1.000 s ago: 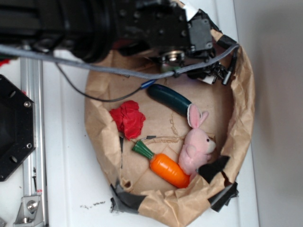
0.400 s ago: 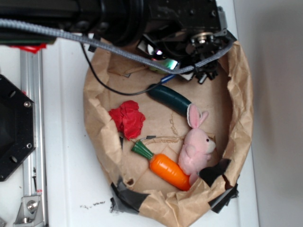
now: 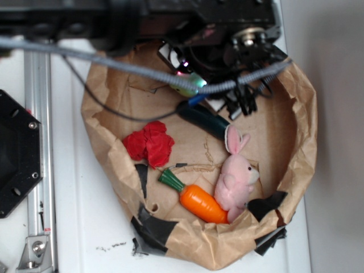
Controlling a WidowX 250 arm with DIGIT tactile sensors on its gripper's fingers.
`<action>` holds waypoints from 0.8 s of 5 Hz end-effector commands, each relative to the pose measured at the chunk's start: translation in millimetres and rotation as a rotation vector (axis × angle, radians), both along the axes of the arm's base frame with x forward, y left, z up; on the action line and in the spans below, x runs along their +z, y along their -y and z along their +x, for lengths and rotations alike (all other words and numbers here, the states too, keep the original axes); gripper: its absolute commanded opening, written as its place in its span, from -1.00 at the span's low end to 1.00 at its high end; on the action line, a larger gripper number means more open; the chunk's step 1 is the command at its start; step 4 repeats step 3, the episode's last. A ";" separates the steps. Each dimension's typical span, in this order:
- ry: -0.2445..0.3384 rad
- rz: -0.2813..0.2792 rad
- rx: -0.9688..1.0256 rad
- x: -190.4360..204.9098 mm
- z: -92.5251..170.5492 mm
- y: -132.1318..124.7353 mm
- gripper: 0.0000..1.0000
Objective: Grab the green animal.
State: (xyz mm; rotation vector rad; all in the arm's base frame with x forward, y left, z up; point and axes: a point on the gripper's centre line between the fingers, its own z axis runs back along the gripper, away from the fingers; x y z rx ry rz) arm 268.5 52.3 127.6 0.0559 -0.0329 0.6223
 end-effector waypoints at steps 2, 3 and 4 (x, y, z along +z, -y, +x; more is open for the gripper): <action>0.200 -0.029 -0.466 63.2 -20.3 33.8 -1.00; 0.186 -0.025 -0.534 45.5 -14.9 39.5 -1.00; 0.186 -0.025 -0.534 45.5 -14.9 39.5 -1.00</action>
